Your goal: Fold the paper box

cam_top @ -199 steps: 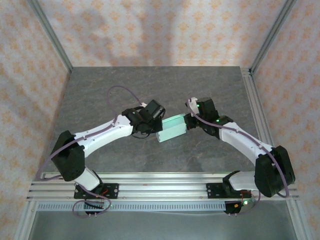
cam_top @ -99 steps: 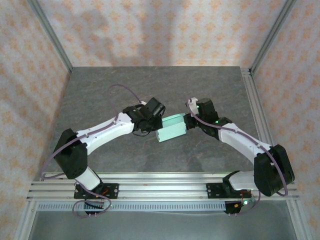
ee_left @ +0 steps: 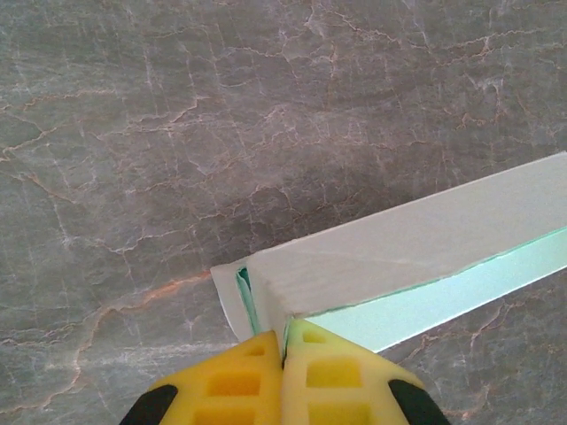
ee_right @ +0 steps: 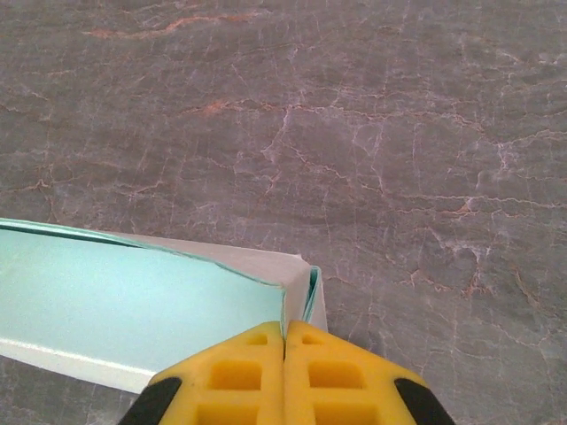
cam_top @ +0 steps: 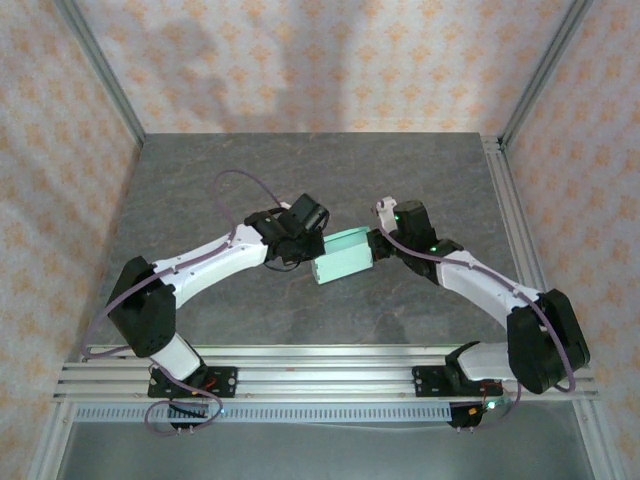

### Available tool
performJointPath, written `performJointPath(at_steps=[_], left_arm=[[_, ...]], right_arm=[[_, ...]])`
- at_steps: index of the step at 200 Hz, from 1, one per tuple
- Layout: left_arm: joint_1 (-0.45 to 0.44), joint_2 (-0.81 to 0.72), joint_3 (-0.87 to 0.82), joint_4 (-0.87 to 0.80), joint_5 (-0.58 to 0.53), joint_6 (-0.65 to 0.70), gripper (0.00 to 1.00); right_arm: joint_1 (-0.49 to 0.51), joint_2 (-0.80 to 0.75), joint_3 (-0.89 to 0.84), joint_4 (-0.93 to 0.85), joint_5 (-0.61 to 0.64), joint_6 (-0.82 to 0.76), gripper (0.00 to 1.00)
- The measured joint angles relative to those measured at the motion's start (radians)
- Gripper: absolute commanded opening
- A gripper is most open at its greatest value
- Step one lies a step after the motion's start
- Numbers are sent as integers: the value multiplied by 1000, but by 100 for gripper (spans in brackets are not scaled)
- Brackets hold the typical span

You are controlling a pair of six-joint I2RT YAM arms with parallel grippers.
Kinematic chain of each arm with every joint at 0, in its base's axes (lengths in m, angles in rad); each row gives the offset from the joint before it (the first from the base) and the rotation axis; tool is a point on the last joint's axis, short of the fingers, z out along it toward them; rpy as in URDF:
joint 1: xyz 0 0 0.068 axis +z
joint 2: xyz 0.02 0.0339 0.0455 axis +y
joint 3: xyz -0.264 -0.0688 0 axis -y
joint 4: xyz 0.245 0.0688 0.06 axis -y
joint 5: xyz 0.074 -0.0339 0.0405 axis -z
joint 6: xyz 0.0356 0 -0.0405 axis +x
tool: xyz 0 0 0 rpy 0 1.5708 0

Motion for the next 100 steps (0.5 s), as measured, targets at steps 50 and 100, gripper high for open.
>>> performJointPath(at_steps=[50,100], left_arm=[[0,0,-27,32,7,-4,0],[-1,0,-37,45,7,-8,0]], right_arm=[[0,-15,-47,66,5,0,0],[0,-32,-92,129,9,11,0]])
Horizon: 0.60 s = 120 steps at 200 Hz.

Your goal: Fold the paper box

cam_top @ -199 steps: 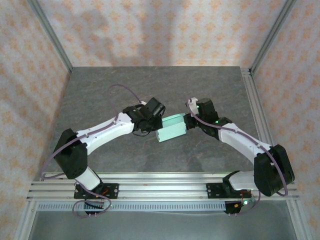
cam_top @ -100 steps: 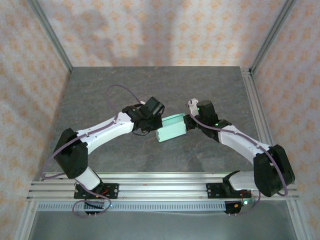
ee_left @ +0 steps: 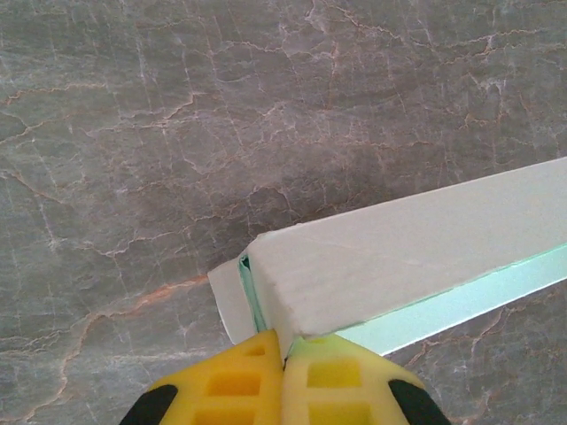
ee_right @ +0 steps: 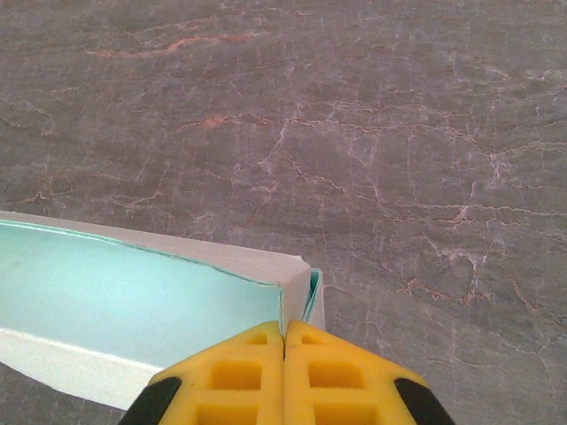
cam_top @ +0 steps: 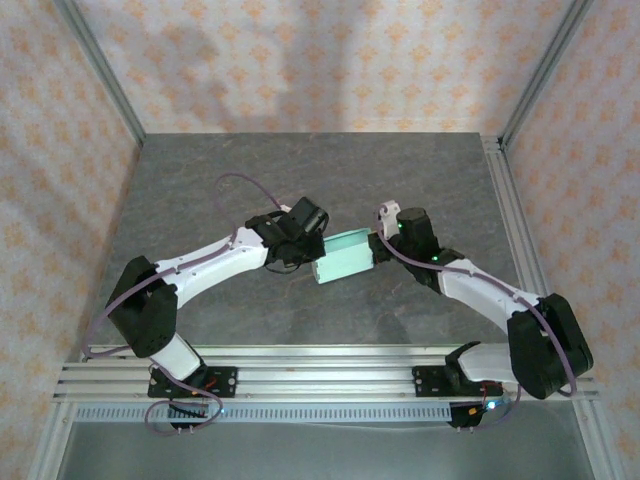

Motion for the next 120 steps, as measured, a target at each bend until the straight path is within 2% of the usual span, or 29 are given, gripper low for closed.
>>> performJointPath(at_steps=[70,120], left_arm=[[-11,0,-1,7,-28,22,0],[-28,32,-6,79,-143,72,0]], right_arm=[[0,-24,-141,250,6,34,0],[0,19,-187,424,44,36,0]])
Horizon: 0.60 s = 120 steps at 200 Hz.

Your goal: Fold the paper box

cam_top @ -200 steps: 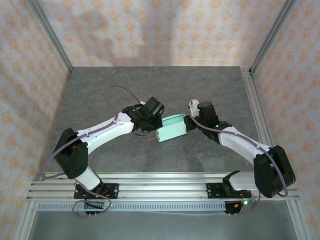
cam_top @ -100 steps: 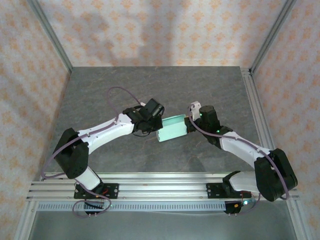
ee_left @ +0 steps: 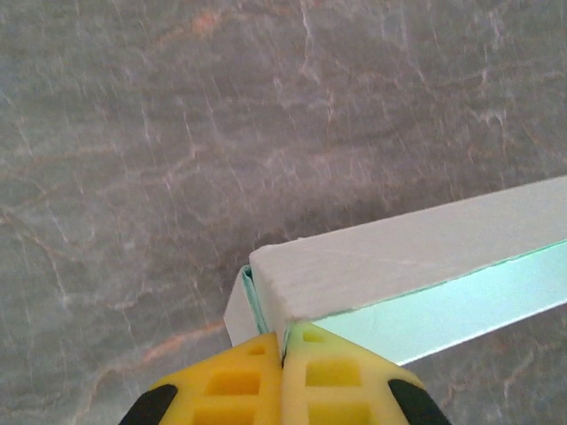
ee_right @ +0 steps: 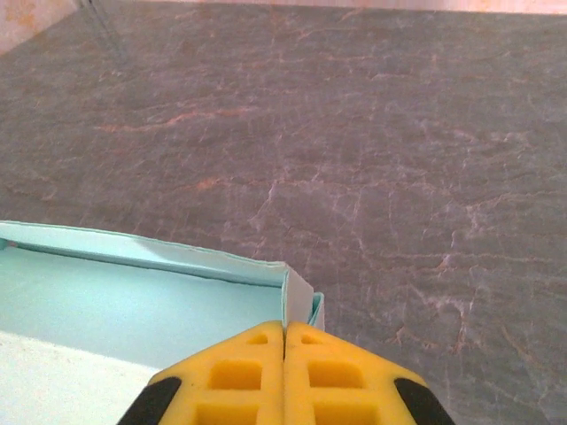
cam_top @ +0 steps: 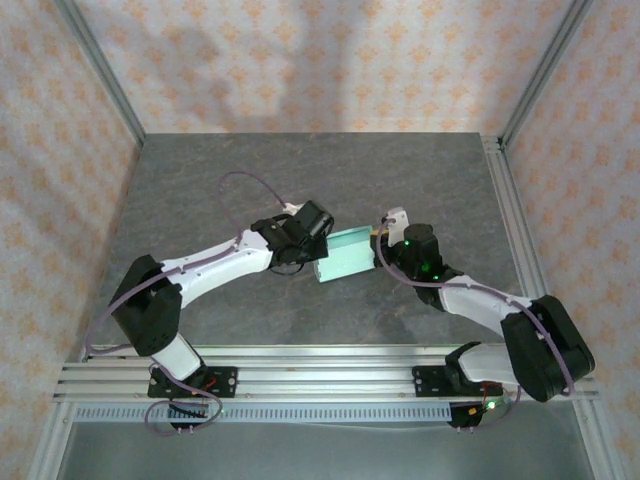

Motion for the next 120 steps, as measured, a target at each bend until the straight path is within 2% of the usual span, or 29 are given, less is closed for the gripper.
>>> performJointPath(at_steps=[62,120], left_arm=[[1,94,67,19,-151,104,0],[4,121,89,16,-176,140,0]], right_arm=[[0,126,0,184,34,6,0],[0,137,2,206,44,6,0]])
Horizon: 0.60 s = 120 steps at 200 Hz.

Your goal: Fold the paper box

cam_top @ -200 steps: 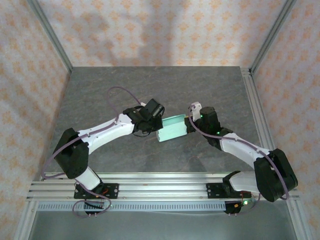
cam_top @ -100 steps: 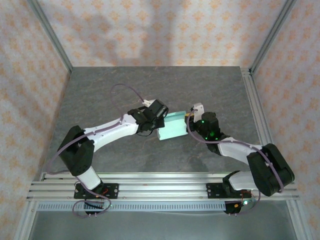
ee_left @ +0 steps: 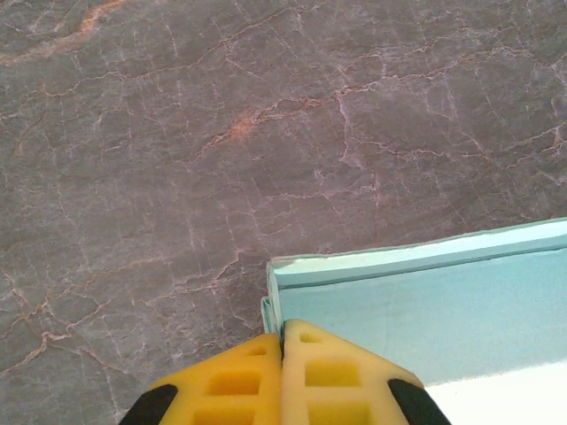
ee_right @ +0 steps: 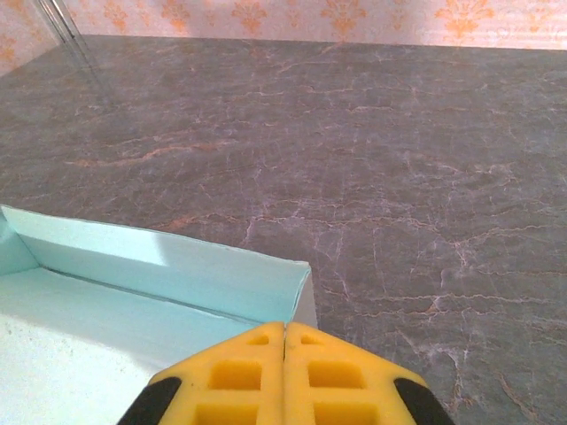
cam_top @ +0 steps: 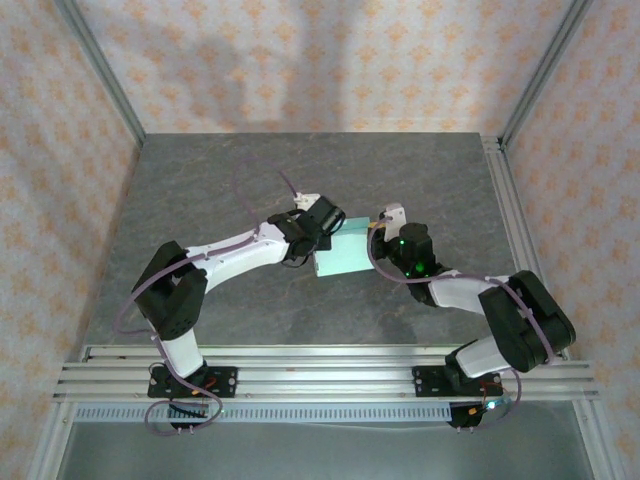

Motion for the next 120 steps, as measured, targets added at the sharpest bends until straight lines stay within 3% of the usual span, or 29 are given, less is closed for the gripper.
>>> performJointPath(at_steps=[120], left_arm=[[3,0,32,10,-60,76,0]], right_arm=[[0,19,45,63,13,-12,0]])
